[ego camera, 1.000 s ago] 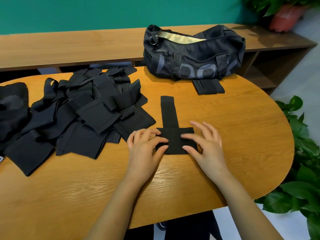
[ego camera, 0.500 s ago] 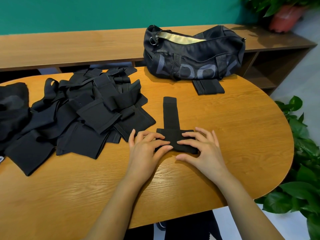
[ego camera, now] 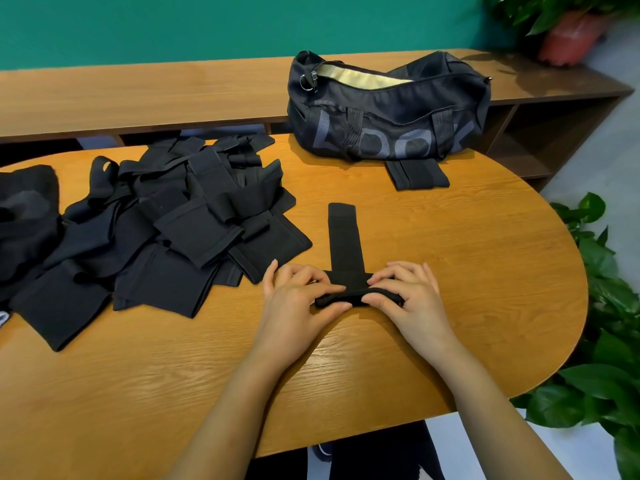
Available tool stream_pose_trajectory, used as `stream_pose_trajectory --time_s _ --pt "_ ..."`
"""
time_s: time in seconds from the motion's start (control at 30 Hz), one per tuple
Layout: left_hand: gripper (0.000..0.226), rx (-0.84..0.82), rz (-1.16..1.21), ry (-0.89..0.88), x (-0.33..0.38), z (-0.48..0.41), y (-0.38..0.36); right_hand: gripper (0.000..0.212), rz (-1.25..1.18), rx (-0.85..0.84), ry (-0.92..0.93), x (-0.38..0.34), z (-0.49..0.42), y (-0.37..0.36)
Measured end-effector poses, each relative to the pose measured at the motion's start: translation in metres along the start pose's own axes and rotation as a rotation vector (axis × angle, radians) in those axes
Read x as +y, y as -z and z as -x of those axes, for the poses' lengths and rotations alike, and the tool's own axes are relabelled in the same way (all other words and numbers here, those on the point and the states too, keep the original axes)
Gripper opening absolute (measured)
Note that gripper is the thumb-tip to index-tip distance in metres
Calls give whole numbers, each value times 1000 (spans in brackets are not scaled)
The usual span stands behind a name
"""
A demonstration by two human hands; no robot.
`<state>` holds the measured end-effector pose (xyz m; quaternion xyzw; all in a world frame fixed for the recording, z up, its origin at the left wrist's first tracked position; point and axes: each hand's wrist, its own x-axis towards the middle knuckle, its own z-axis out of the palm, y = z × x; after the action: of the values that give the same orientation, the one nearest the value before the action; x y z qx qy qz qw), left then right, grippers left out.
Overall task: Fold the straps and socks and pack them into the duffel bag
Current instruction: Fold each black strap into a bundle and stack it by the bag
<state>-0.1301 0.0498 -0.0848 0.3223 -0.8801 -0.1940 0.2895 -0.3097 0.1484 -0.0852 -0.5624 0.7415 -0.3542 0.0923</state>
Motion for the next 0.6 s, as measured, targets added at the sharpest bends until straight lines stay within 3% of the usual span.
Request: stream_pose_trajectory --time_s 0.3,0.6 --pt "43 10 38 36 0 -1 0 47 29 5 42 -2 1 1" --pt "40 -22 29 -4 -1 0 -1 38 9 39 56 -2 1 1"
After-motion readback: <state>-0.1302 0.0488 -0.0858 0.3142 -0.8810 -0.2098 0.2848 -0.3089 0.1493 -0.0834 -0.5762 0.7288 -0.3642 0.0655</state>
